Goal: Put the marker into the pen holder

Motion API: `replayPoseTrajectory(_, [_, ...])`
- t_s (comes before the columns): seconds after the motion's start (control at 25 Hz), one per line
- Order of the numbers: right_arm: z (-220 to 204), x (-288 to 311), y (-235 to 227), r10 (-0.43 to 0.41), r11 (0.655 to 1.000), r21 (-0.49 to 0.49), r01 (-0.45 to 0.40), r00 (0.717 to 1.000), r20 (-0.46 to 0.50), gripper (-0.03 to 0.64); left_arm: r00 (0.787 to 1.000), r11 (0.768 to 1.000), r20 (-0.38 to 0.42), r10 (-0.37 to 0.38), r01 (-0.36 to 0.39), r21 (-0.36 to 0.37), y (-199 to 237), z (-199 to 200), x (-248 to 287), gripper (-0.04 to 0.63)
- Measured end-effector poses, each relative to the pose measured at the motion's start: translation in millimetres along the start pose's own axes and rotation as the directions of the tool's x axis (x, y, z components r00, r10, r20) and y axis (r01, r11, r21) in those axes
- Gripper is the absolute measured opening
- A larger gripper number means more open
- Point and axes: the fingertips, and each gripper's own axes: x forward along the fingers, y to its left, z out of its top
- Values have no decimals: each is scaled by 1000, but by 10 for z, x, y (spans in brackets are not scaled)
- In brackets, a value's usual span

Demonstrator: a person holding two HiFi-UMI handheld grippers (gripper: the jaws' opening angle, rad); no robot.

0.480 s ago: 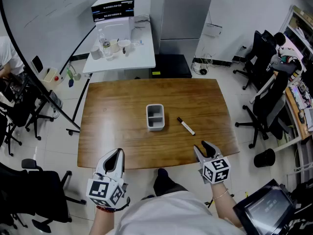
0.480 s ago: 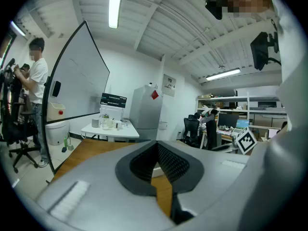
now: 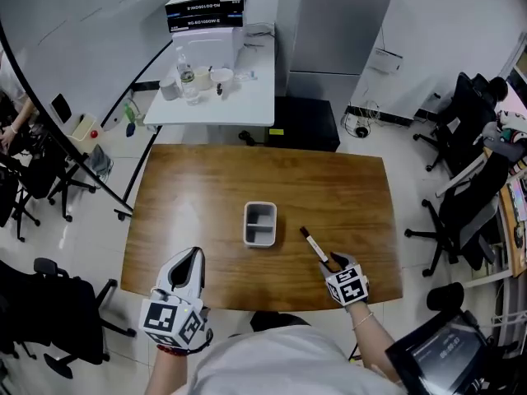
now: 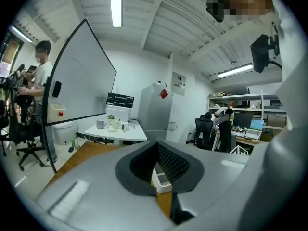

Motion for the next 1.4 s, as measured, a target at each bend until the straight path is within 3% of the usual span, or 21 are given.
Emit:
replayPoseTrajectory(0.4, [-206, 343, -126, 45, 999, -14, -47, 989, -142, 115, 999, 999, -28, 31, -31, -13, 2, 29, 265, 2])
replayPoseTrajectory(0.6, [-231, 363, -134, 37, 999, 0, -37, 987, -153, 60, 999, 999, -28, 43, -43, -16, 97, -36, 242, 2])
replayPoseTrajectory(0.88, [14, 206, -156, 22, 1000, -7, -23, 992, -121, 60, 998, 998, -24, 52, -53, -23, 149, 8, 170, 3])
replayPoseTrajectory(1.0, [256, 13, -115, 47, 998, -47, -50, 997, -63, 60, 999, 999, -16, 47, -47, -22, 148, -26, 124, 3])
replayPoseTrajectory(1.16, [650, -344, 190, 137, 974, -178, -139, 990, -27, 60, 998, 998, -16, 53, -53, -29, 191, -39, -7, 2])
replayPoseTrajectory(1.4, [993, -372, 663, 250, 912, -315, -264, 965, -84, 60, 995, 994, 5, 98, -98, -41, 334, -46, -219, 3])
